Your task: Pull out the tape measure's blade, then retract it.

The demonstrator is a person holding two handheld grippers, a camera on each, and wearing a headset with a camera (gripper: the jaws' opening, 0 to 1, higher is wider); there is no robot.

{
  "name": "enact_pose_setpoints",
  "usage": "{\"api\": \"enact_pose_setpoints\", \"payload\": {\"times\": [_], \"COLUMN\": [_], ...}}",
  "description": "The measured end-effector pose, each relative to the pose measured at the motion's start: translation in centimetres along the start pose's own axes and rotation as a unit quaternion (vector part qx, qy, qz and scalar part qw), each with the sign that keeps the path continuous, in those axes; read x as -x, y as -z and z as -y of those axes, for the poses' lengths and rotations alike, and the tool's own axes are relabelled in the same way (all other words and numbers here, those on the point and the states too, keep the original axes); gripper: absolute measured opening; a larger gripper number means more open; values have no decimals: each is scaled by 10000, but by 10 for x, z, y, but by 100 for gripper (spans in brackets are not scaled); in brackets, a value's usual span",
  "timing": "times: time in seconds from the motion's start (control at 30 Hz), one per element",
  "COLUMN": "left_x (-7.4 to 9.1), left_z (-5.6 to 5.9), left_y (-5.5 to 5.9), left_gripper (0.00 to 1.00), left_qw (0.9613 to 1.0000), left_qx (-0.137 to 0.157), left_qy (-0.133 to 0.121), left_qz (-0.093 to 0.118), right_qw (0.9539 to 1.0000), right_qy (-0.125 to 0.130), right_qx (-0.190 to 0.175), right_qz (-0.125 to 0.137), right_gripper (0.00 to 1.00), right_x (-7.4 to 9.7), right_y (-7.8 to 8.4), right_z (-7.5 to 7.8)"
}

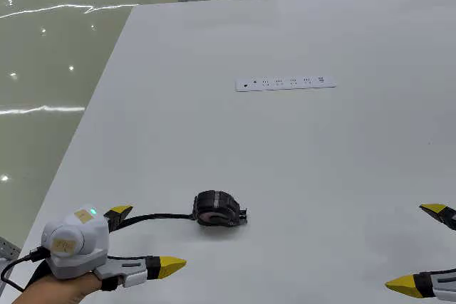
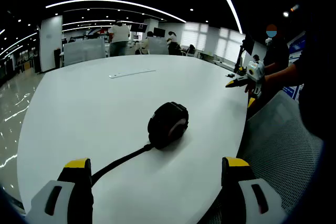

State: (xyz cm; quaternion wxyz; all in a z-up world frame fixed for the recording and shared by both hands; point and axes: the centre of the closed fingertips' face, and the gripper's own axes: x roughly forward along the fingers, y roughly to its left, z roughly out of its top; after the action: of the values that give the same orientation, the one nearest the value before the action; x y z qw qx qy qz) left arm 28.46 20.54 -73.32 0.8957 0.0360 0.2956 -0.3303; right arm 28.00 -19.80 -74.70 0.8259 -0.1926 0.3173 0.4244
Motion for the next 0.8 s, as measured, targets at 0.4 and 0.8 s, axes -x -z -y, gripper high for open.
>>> {"api": "enact_pose_setpoints", "payload": {"times": [0.4,0.8], "left_x": [0,0], "left_z": [2,0], "left_y": [1,0], "left_gripper": [100,100], "left_qw": [10000,10000], "left_qx": [13,7], "left_qy": [41,48], "left_qz": [-13,17], "right_qw": [10000,10000], "right_qy": [10,17], "right_qx": [-26,-62], "right_qz": [34,17], "right_gripper": [100,100], "right_x": [1,2], "right_y": [-1,2], "right_z": [-1,0]}}
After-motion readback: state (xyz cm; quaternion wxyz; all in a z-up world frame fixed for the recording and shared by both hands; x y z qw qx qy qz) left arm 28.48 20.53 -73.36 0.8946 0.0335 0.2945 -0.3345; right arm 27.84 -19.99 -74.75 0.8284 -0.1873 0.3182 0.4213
